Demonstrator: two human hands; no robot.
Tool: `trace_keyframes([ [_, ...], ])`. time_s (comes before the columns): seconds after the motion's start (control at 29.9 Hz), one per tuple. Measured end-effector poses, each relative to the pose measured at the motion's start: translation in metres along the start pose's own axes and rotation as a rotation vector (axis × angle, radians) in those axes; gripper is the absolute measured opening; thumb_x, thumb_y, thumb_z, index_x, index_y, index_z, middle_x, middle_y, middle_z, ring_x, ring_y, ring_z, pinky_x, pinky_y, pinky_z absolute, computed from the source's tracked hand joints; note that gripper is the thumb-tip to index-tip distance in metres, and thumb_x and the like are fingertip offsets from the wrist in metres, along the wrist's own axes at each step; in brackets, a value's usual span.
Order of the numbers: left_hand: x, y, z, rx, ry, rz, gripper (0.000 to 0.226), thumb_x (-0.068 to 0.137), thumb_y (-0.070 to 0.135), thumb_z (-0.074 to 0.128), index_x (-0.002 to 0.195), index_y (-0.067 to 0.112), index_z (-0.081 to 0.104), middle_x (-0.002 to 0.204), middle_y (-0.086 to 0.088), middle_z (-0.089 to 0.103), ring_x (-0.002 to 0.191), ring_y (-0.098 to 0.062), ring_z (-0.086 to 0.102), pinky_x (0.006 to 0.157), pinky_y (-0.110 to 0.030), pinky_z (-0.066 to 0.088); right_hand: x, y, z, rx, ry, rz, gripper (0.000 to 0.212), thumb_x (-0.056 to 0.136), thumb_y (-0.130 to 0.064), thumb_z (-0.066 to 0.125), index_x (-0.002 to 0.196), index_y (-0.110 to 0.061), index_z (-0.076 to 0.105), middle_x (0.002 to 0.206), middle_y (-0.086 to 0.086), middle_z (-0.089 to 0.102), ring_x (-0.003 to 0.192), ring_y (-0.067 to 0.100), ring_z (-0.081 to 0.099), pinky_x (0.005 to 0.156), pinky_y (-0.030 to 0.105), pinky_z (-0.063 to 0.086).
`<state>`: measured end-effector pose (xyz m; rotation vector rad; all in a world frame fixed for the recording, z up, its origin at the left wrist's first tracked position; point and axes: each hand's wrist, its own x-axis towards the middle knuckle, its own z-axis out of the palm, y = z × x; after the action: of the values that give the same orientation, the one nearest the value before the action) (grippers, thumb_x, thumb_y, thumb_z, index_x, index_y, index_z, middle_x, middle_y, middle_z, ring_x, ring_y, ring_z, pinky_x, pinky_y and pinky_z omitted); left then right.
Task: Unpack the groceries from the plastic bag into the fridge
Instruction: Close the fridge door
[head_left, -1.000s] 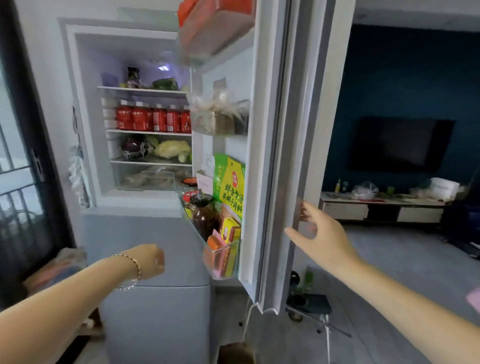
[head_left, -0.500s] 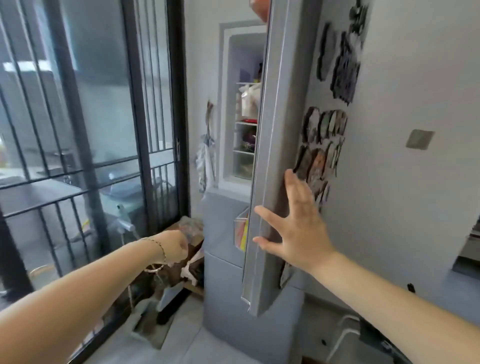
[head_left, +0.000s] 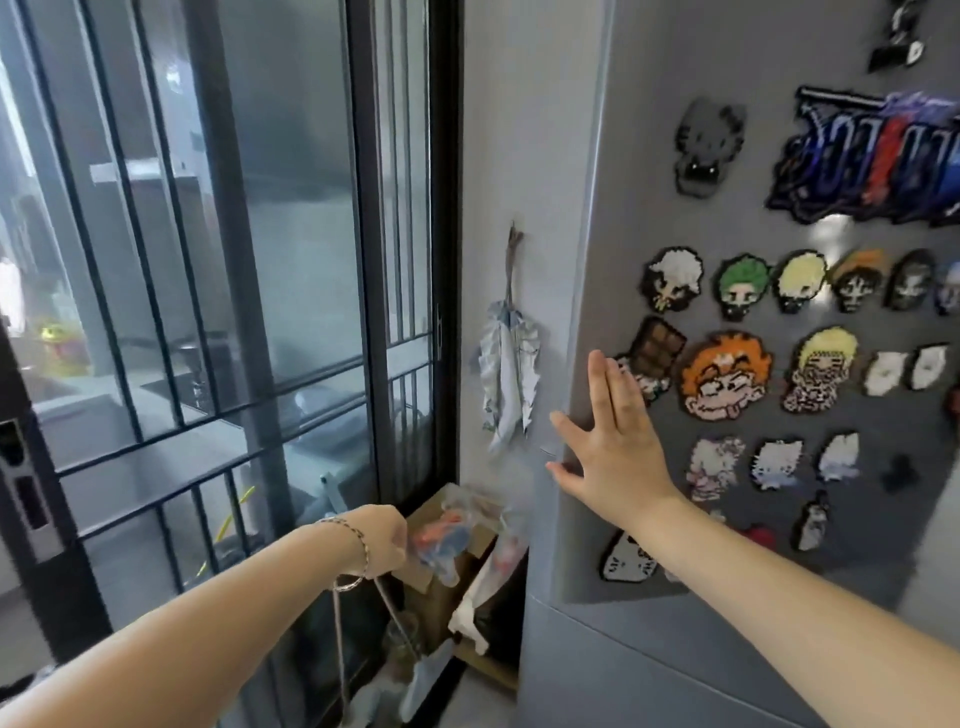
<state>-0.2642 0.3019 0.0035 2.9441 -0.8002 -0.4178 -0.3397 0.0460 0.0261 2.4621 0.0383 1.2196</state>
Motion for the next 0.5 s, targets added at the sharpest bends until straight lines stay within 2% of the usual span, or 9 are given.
trace_keyframes([
  [0.1, 0.048, -0.013, -0.015, -0.005, -0.005, 0.036, 0.03, 0.093, 0.021, 0.044, 0.115, 0.009, 0.062, 0.114, -0.007, 0.065, 0.096, -0.018, 0.059, 0.088, -0.026, 0.046, 0.038, -0.001, 0.057, -0.061, -0.02, 0.044, 0.049, 0.055, -0.04, 0.083, 0.094, -0.014, 0.069, 0.153, 0.022, -0.023, 0.141, 0.041, 0.003, 0.115, 0.049, 0.0],
  [0.17, 0.081, -0.017, -0.022, -0.001, -0.022, 0.053, 0.031, 0.093, 0.025, 0.046, 0.115, 0.01, 0.062, 0.114, -0.006, 0.065, 0.098, -0.019, 0.06, 0.088, -0.026, 0.047, 0.059, 0.002, 0.091, -0.112, -0.018, 0.072, 0.048, 0.053, -0.039, 0.083, 0.092, -0.013, 0.068, 0.151, 0.021, -0.028, 0.143, 0.04, -0.011, 0.116, 0.049, -0.003],
  [0.2, 0.098, -0.017, -0.025, -0.003, -0.03, 0.063, 0.032, 0.093, 0.027, 0.046, 0.115, 0.01, 0.062, 0.111, -0.005, 0.065, 0.099, -0.019, 0.06, 0.087, -0.026, 0.047, 0.069, 0.004, 0.107, -0.14, -0.021, 0.083, 0.048, 0.052, -0.038, 0.084, 0.09, -0.013, 0.068, 0.152, 0.022, -0.025, 0.143, 0.04, -0.009, 0.116, 0.048, -0.005],
  [0.27, 0.131, -0.016, -0.032, -0.015, -0.045, 0.08, 0.035, 0.093, 0.031, 0.045, 0.112, 0.008, 0.064, 0.099, -0.003, 0.063, 0.088, -0.019, 0.059, 0.081, -0.025, 0.046, 0.089, 0.012, 0.139, -0.195, -0.039, 0.103, 0.049, 0.049, -0.037, 0.085, 0.087, -0.011, 0.069, 0.154, 0.025, -0.017, 0.14, 0.041, 0.009, 0.117, 0.048, -0.007],
  [0.33, 0.162, -0.014, -0.038, 0.003, -0.051, 0.092, 0.036, 0.093, 0.029, 0.043, 0.109, 0.005, 0.065, 0.095, -0.006, 0.064, 0.08, -0.018, 0.054, 0.08, -0.026, 0.047, 0.105, 0.021, 0.167, -0.224, -0.063, 0.13, 0.05, 0.047, -0.038, 0.086, 0.084, -0.01, 0.068, 0.153, 0.026, -0.018, 0.135, 0.041, 0.018, 0.115, 0.049, -0.004],
  [0.43, 0.205, -0.012, -0.052, 0.013, -0.037, 0.1, 0.033, 0.093, 0.022, 0.042, 0.106, 0.003, 0.065, 0.091, -0.007, 0.063, 0.078, -0.017, 0.053, 0.079, -0.027, 0.047, 0.123, 0.038, 0.204, -0.263, -0.06, 0.152, 0.052, 0.043, -0.04, 0.088, 0.08, -0.009, 0.069, 0.148, 0.027, 0.014, 0.132, 0.04, 0.023, 0.114, 0.049, -0.003],
  [0.5, 0.23, -0.011, -0.062, 0.001, -0.009, 0.111, 0.031, 0.092, 0.022, 0.044, 0.104, 0.005, 0.066, 0.086, -0.002, 0.059, 0.078, -0.017, 0.054, 0.078, -0.026, 0.047, 0.132, 0.048, 0.225, -0.296, -0.056, 0.158, 0.052, 0.042, -0.04, 0.088, 0.079, -0.008, 0.07, 0.143, 0.025, 0.022, 0.131, 0.04, 0.024, 0.113, 0.049, 0.0],
])
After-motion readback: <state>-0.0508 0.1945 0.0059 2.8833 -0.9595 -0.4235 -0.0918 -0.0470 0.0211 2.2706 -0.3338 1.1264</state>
